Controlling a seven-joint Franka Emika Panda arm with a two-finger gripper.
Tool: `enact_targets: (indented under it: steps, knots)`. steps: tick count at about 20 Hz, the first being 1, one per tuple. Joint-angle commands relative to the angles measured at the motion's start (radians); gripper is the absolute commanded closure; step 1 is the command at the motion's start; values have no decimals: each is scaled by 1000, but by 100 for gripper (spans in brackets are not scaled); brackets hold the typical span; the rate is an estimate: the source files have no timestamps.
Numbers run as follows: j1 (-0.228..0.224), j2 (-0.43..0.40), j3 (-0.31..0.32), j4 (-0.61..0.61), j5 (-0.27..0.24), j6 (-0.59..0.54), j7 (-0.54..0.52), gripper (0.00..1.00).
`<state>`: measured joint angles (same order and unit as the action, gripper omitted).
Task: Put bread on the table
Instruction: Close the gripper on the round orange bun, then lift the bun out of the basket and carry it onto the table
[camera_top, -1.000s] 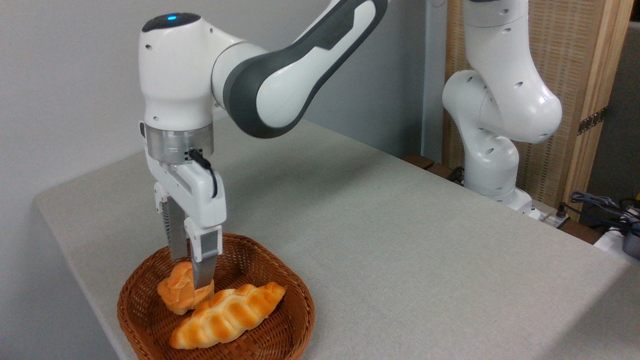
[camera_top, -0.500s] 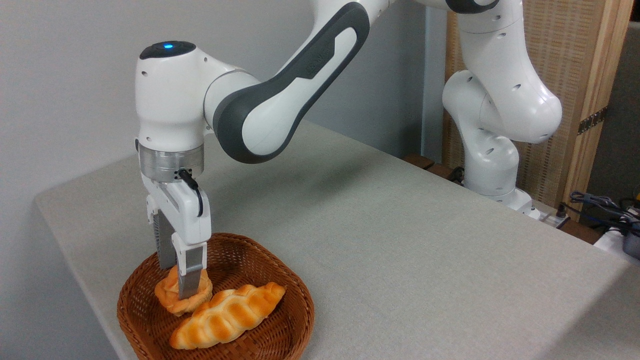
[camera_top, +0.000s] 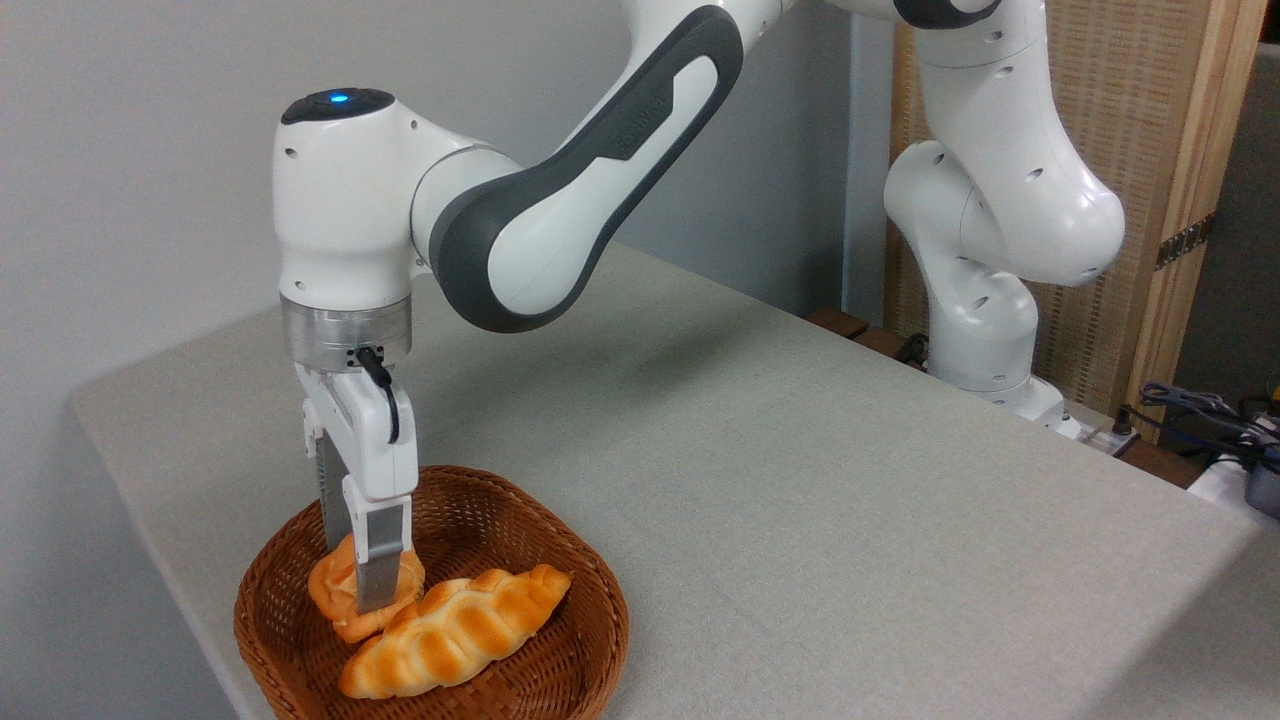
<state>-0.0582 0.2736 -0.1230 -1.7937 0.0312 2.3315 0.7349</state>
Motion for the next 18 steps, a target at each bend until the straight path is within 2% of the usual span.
enact_targets:
  steps: [1, 13, 18]
  knots:
    - [11, 4, -10, 0, 9, 23, 12, 66]
    - [12, -20, -3, 7, -5, 6, 9, 65]
    - [12, -89, 6, 22, -10, -145, 0, 64]
